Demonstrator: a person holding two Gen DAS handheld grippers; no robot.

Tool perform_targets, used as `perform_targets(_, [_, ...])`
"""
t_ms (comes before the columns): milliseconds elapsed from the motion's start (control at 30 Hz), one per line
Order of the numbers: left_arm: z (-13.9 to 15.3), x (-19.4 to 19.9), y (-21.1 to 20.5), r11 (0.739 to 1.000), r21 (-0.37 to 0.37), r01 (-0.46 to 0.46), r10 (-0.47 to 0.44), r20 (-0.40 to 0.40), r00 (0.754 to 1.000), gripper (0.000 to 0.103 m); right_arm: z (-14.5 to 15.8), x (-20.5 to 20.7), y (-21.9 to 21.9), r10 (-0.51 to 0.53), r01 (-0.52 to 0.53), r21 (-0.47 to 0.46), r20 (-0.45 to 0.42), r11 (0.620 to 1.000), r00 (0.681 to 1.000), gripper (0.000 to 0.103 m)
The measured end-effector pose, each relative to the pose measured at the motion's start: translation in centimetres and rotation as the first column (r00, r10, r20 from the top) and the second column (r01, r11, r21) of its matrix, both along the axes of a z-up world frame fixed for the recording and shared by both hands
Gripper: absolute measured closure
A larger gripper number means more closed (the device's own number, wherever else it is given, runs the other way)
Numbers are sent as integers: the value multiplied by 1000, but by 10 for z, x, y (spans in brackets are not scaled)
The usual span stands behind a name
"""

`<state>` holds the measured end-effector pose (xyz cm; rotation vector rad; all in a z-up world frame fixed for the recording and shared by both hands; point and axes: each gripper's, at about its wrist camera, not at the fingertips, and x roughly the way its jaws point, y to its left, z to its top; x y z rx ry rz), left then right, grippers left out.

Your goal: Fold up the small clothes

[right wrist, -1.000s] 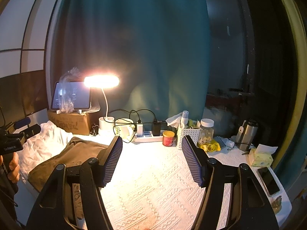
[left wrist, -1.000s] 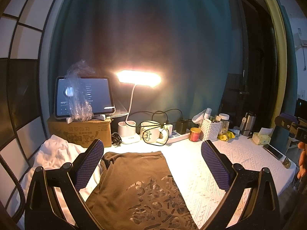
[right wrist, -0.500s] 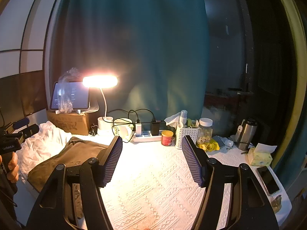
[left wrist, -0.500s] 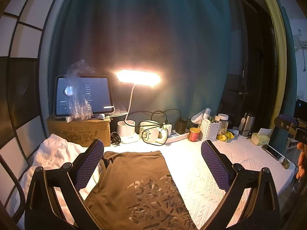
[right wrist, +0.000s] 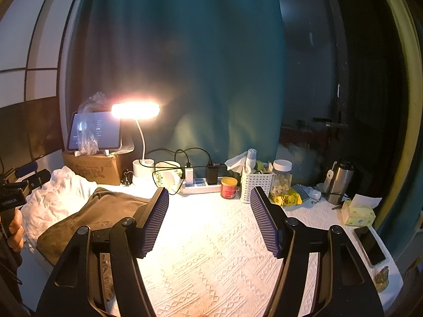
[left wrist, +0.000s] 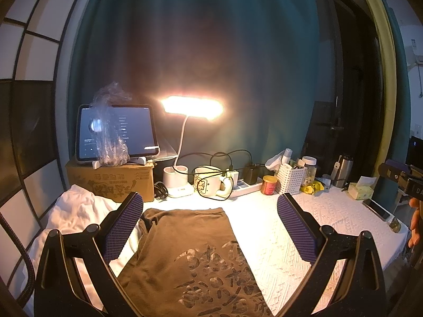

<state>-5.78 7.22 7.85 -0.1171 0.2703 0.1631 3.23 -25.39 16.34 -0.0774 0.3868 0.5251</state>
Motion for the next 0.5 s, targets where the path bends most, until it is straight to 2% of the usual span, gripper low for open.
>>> perform_targets(500, [-4,6,6,1000,4,7,-7,-13,1000,3,-5,2,-2,-21,21,0,-11,1000,1000,35])
